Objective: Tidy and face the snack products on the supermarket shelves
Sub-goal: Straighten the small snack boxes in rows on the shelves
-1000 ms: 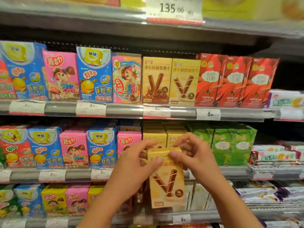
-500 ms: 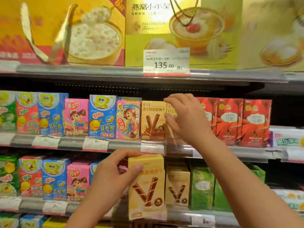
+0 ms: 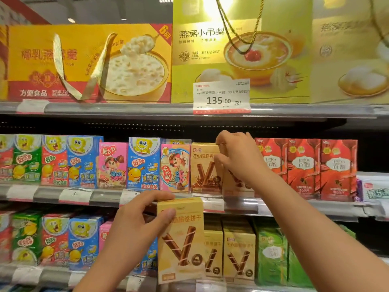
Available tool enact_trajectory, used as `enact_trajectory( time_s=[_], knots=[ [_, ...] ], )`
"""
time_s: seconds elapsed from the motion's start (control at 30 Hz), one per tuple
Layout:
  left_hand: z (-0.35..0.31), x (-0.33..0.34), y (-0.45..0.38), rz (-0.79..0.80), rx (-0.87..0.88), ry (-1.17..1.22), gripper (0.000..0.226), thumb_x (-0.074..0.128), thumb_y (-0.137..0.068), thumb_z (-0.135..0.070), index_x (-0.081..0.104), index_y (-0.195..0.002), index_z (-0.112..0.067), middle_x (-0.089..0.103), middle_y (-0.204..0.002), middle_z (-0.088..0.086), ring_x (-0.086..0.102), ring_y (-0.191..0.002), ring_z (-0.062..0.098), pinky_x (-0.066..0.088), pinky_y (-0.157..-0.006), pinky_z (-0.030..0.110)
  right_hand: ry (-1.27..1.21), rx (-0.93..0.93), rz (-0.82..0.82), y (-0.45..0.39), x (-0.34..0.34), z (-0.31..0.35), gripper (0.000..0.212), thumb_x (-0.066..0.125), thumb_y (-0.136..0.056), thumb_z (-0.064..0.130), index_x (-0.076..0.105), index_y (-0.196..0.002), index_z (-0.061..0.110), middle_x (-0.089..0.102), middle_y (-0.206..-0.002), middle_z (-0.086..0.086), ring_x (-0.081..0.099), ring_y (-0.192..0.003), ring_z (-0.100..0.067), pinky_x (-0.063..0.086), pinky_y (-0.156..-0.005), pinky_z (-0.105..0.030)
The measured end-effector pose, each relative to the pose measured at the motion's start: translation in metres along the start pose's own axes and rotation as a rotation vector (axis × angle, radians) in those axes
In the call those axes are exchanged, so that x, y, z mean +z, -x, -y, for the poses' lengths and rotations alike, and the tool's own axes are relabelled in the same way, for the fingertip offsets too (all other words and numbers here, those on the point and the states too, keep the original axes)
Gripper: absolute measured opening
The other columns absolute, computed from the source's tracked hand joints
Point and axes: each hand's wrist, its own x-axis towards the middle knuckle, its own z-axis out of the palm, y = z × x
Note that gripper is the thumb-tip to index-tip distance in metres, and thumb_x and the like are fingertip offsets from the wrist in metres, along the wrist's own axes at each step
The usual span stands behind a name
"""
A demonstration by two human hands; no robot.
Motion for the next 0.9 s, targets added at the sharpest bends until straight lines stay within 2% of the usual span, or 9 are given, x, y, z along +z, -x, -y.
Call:
enact_trajectory(
  time_s=[0.1, 0.23, 0.33, 0.47, 0.57, 0.63, 0.73, 0.83, 0.9],
  knots=[
    [0.003, -0.002, -0.004, -0.001, 0.002, 0.001, 0.024, 0.073, -0.082, -0.041, 0.069, -0.104, -0.049, 0.072, -0.104, -0.022, 0.070, -0.097, 0.003, 0.060, -0.071, 0.028, -0.188, 0.026, -0.010, 0.000, -0.010, -0.002, 0.041, 0.081, -0.082, 0.039, 0.062, -0.117, 0.030, 0.067, -0.107, 0.011, 0.058, -0.102, -0.010, 0.052, -0.089, -0.031],
    [0.004, -0.001, -0.013, -0.003, -0.001, 0.010, 0.026, 0.074, -0.084, -0.039, 0.069, -0.108, -0.047, 0.072, -0.104, -0.020, 0.070, -0.094, 0.003, 0.058, -0.070, 0.025, -0.381, -0.013, -0.099, 0.009, -0.028, -0.004, 0.037, 0.081, -0.082, 0.039, 0.064, -0.115, 0.032, 0.066, -0.111, 0.020, 0.057, -0.102, 0.007, 0.039, -0.084, -0.010],
    [0.001, -0.001, -0.022, -0.008, 0.012, 0.042, 0.023, 0.074, -0.086, -0.037, 0.070, -0.106, -0.047, 0.073, -0.100, -0.017, 0.072, -0.087, 0.004, 0.060, -0.064, 0.023, -0.555, -0.041, -0.191, 0.024, -0.047, -0.007, 0.033, 0.079, -0.085, 0.033, 0.064, -0.115, 0.030, 0.068, -0.111, 0.018, 0.062, -0.107, 0.003, 0.051, -0.089, -0.020],
    [-0.012, -0.008, -0.047, -0.037, 0.083, 0.004, 0.023, 0.068, -0.083, -0.047, 0.070, -0.105, -0.048, 0.071, -0.102, -0.023, 0.069, -0.094, -0.001, 0.060, -0.063, 0.026, -0.735, -0.027, -0.255, 0.051, -0.069, -0.020, 0.026, 0.077, -0.088, 0.026, 0.064, -0.110, 0.028, 0.070, -0.106, 0.013, 0.068, -0.097, -0.008, 0.058, -0.073, -0.023],
    [-0.031, -0.013, -0.075, -0.097, 0.188, -0.124, 0.019, 0.070, -0.088, -0.038, 0.070, -0.106, -0.045, 0.071, -0.096, -0.025, 0.064, -0.094, -0.010, 0.048, -0.068, 0.012, -0.723, -0.016, -0.186, 0.073, -0.078, -0.036, 0.024, 0.076, -0.088, 0.025, 0.066, -0.109, 0.031, 0.070, -0.108, 0.011, 0.069, -0.098, -0.010, 0.058, -0.073, -0.022],
    [-0.046, -0.014, -0.095, -0.117, 0.273, -0.236, 0.024, 0.070, -0.090, -0.033, 0.069, -0.113, -0.041, 0.069, -0.102, -0.024, 0.063, -0.090, -0.011, 0.042, -0.068, 0.006, -0.701, -0.002, -0.112, 0.086, -0.079, -0.046, 0.024, 0.075, -0.087, 0.027, 0.066, -0.108, 0.031, 0.070, -0.107, 0.011, 0.069, -0.100, -0.011, 0.060, -0.072, -0.024],
    [-0.068, -0.007, -0.123, -0.093, 0.361, -0.391, 0.032, 0.068, -0.092, -0.031, 0.068, -0.124, -0.031, 0.067, -0.115, -0.012, 0.061, -0.089, -0.004, 0.044, -0.077, 0.016, -0.717, 0.062, -0.027, 0.102, -0.073, -0.056, 0.024, 0.077, -0.083, 0.027, 0.068, -0.103, 0.034, 0.072, -0.104, 0.010, 0.070, -0.098, -0.014, 0.063, -0.070, -0.032],
    [-0.081, 0.005, -0.142, -0.088, 0.407, -0.549, 0.033, 0.066, -0.094, -0.032, 0.067, -0.127, -0.028, 0.065, -0.119, -0.004, 0.064, -0.103, 0.017, 0.050, -0.090, 0.037, -0.712, 0.081, 0.002, 0.114, -0.068, -0.062, 0.025, 0.077, -0.079, 0.036, 0.069, -0.103, 0.036, 0.072, -0.105, 0.011, 0.070, -0.097, -0.016, 0.063, -0.067, -0.032],
    [-0.084, 0.013, -0.150, -0.076, 0.427, -0.583, 0.034, 0.066, -0.095, -0.032, 0.066, -0.128, -0.026, 0.064, -0.122, -0.002, 0.062, -0.109, 0.021, 0.049, -0.093, 0.040, -0.677, 0.079, -0.001, 0.120, -0.065, -0.065, 0.025, 0.076, -0.080, 0.037, 0.069, -0.104, 0.038, 0.072, -0.105, 0.012, 0.070, -0.097, -0.015, 0.063, -0.069, -0.032]
  ],
)
